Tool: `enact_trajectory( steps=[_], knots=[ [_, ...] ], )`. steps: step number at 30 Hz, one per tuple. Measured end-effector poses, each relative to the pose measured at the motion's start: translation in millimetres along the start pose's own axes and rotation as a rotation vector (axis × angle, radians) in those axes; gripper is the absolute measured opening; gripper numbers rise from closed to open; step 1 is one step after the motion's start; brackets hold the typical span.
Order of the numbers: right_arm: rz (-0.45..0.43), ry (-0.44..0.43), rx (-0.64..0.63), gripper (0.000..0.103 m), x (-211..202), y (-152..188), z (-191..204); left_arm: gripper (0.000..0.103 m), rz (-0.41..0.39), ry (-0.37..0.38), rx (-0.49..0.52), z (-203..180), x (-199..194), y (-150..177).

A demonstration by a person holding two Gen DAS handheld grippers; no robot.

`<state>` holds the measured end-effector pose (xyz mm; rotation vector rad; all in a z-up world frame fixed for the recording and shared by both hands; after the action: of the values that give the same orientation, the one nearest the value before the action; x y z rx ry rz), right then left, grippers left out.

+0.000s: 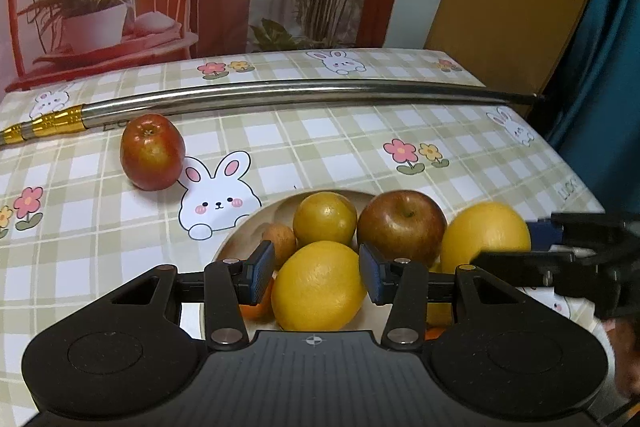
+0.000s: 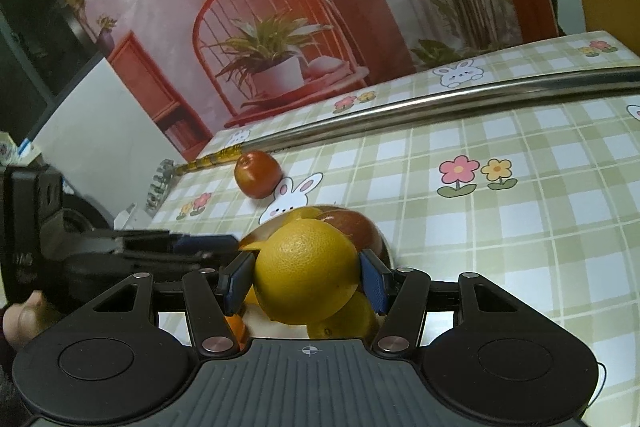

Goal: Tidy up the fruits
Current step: 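Carry the yellow lemon over the beige plate with the right gripper, then lower the lemon into the plate and open the right gripper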

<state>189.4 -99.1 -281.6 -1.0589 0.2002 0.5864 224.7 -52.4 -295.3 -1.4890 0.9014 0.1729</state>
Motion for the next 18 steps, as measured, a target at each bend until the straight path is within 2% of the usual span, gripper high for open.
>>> enact_trajectory(
  steps=[8, 18],
  knots=[
    [0.038, -0.004, -0.056, 0.053, 6.8, 5.8, 15.2, 0.05, -0.014, -0.006, -0.048, 16.1, 8.4, -6.8],
    [0.116, 0.012, -0.176, 0.053, 24.2, 21.1, 36.1, 0.048, -0.065, -0.005, -0.157, 46.7, -15.9, -8.9]
  ],
)
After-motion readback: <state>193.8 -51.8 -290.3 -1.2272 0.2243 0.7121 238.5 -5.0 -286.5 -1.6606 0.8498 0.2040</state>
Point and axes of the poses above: each gripper's, at about its wrist camera, not at the fingertips, and x roughly the way its jaws point, z to its left, y to its underside, the point moved 9 cm from there along x, roughly the way its jaws point, and after that the axes turned 10 degrees about -z, right-handed, at the moved point
